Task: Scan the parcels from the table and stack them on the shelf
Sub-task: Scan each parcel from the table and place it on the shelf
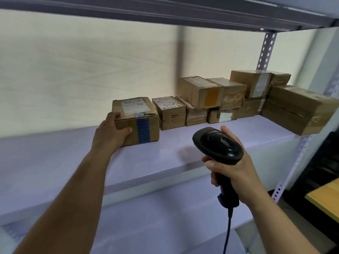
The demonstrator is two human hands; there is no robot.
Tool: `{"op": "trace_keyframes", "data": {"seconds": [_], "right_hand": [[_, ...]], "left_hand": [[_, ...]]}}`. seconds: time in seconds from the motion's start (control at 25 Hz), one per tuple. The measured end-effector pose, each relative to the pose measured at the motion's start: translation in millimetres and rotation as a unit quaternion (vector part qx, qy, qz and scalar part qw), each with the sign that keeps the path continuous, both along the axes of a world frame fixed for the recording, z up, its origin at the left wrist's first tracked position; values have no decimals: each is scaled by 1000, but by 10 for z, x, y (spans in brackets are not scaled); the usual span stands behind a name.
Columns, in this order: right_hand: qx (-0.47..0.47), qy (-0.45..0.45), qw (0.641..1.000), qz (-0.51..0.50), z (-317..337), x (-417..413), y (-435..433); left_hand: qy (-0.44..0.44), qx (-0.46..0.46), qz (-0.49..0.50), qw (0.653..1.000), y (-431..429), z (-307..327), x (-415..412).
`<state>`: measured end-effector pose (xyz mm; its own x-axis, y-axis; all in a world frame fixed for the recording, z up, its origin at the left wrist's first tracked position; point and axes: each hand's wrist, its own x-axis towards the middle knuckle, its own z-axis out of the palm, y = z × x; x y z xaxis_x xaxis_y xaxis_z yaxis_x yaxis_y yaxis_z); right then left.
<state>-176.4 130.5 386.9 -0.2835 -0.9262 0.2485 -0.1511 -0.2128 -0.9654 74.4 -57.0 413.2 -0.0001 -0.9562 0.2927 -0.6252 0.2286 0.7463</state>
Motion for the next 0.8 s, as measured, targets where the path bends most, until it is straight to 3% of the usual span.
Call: {"op": "trace_keyframes", "data": {"seconds": [0.56, 0.8], "right_hand": [[-6, -14, 999, -37, -70, -14, -44], [-18, -6, 999, -35, -88, -192, 248]], "left_hand": [[-38, -9, 4, 999, -480, -10, -224], [21, -246, 16, 969, 272, -28, -795]]}}
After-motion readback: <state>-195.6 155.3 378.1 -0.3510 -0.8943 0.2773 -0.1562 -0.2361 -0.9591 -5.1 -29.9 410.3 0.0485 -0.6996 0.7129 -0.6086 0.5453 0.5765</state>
